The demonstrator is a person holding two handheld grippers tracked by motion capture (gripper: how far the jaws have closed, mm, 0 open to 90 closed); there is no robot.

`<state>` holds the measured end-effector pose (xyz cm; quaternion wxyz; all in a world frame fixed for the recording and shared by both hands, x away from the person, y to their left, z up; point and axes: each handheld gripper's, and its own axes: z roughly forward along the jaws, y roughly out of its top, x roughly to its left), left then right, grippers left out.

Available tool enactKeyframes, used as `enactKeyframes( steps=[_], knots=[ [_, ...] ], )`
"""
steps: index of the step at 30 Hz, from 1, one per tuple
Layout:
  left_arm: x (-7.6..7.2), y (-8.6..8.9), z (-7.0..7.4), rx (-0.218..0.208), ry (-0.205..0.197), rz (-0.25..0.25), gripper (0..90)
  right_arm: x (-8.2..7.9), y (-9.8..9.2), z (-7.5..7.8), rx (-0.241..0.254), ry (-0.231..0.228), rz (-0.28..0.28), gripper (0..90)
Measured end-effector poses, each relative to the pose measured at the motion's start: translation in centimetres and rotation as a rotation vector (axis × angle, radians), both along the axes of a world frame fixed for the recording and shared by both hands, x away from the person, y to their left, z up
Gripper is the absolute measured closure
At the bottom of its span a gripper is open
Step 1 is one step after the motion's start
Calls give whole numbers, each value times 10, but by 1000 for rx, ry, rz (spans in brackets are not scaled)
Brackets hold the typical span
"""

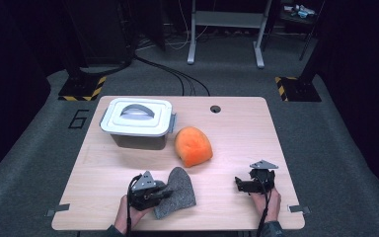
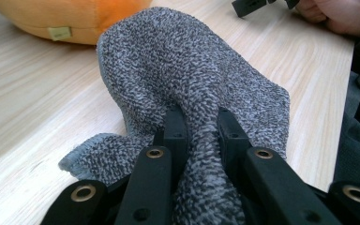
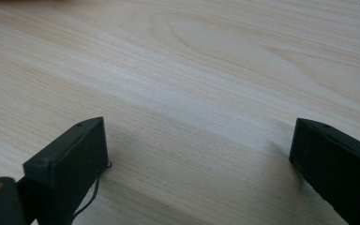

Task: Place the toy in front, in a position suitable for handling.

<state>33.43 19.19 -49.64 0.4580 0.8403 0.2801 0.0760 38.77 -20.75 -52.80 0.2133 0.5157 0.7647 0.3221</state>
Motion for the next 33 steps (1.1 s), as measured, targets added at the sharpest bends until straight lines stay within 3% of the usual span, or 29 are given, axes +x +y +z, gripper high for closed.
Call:
enactKeyframes(
  steps=[11, 25, 29, 33],
  knots=[
    [8, -29, -4, 17, 7, -78, 779, 0, 0, 0, 1, -1, -1, 38],
    [15, -59, -13, 63, 0, -130, 767, 0, 0, 0, 0, -3, 0, 39],
    [15, -61, -14, 66, -6, -122, 674, 0, 0, 0, 1, -2, 1, 39],
    [14, -56, -12, 73, 6, -103, 410, 0, 0, 0, 1, -3, 1, 39]
  ],
)
